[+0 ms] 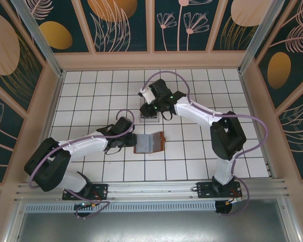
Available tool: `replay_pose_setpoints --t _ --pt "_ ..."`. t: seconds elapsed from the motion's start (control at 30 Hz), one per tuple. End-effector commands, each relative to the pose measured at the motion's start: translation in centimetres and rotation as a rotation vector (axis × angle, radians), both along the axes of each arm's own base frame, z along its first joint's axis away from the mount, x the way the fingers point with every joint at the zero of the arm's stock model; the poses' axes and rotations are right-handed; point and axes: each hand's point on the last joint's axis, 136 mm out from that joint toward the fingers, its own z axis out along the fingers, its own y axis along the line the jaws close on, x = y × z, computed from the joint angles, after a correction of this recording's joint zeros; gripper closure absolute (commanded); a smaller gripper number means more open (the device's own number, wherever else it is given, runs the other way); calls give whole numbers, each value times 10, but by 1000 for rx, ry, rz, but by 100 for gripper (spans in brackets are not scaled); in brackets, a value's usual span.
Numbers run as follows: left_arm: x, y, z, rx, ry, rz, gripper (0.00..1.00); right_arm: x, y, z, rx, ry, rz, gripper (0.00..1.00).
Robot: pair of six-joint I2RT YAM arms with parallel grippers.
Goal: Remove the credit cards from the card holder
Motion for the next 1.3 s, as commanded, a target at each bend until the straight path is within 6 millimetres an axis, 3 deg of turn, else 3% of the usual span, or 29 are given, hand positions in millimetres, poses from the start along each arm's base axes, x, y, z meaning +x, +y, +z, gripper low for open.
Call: replay_pose_setpoints --t 0.0,0.23,0.43,0.6,0.87,1.27 --pt "4 12 -1 41 -17 15 60 -3 -1 25 165 102 -224 71" --pt "12 36 -2 21 -17 69 60 -45 -6 -7 181 350 -357 74" --pt "17 60 5 44 -36 103 60 -89 18 -32 138 461 -309 69" --pt "21 79 19 137 -64 133 60 -115 40 -53 82 520 -300 66" --pt "22 80 30 123 -93 140 59 -129 53 -87 7 582 -329 65" --pt "24 74 27 110 -85 112 59 -136 32 -114 -110 588 -397 61"
